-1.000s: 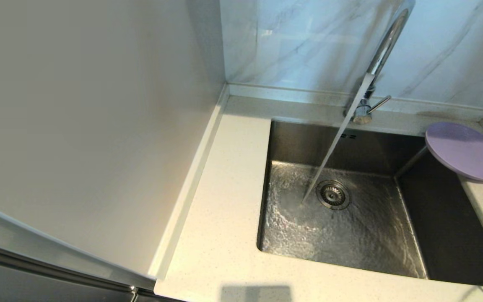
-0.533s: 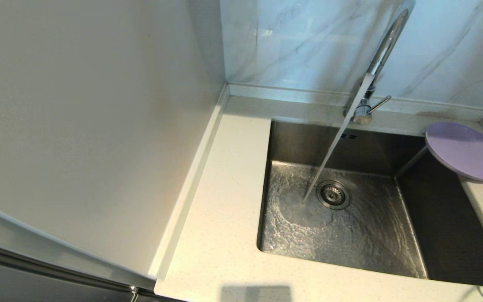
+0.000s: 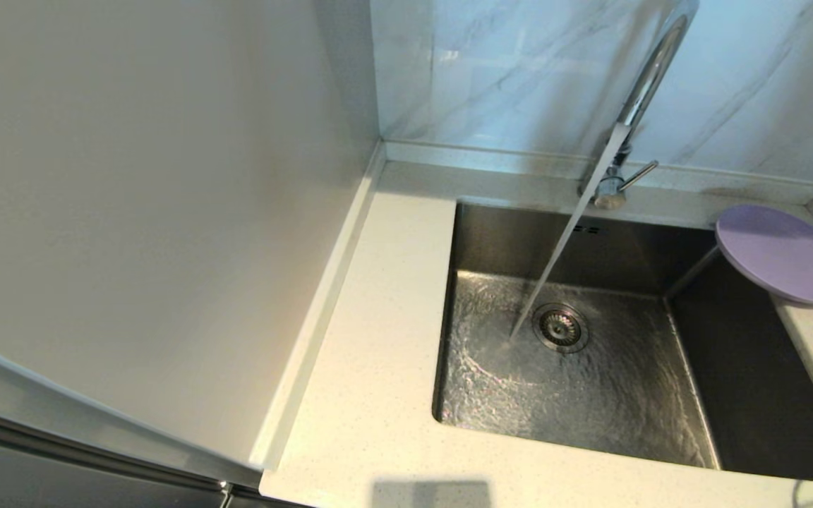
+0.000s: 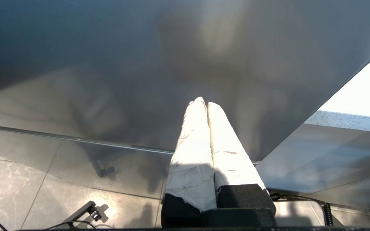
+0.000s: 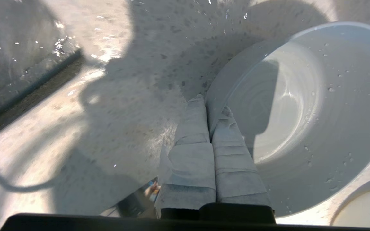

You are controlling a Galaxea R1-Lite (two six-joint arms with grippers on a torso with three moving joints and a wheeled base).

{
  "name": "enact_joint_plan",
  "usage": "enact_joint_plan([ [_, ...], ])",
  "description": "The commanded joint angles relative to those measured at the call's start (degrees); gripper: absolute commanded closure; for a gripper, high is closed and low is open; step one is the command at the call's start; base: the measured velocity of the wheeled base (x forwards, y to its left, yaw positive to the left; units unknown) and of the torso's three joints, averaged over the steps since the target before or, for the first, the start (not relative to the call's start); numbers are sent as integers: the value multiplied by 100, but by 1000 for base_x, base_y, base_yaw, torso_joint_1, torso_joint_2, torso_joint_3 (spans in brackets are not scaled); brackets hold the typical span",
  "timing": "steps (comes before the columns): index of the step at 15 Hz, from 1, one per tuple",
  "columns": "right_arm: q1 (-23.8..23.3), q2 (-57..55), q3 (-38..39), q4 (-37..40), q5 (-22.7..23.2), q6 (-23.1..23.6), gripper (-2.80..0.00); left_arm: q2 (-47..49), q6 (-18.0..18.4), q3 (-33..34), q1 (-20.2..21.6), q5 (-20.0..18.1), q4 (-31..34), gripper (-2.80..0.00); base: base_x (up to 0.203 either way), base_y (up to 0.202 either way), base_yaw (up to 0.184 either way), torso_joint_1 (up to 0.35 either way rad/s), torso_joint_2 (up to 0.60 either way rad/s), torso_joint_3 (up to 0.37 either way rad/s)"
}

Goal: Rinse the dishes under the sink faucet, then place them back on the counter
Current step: Pick up the bowl, then rinse the bowl

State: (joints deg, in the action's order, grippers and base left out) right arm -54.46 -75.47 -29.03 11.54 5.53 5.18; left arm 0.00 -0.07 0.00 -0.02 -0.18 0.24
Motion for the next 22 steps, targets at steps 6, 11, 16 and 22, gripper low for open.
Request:
enact_joint_plan([
  [6,1527,1514,-760,768,802,515,0,0,-1,0,2,1,2,0,0,0,0,0,0,0],
  [11,3869,1257,-2940,3140,2551,836,0,0,-1,0,2,1,2,0,0,0,0,0,0,0],
  [16,5468,-221,-4266,3448,3837,1490,0,0,-1,0,2,1,2,0,0,0,0,0,0,0],
  [22,6505,-1431,-5738,3463,4370,1815,0,0,-1,0,2,1,2,0,0,0,0,0,0,0],
])
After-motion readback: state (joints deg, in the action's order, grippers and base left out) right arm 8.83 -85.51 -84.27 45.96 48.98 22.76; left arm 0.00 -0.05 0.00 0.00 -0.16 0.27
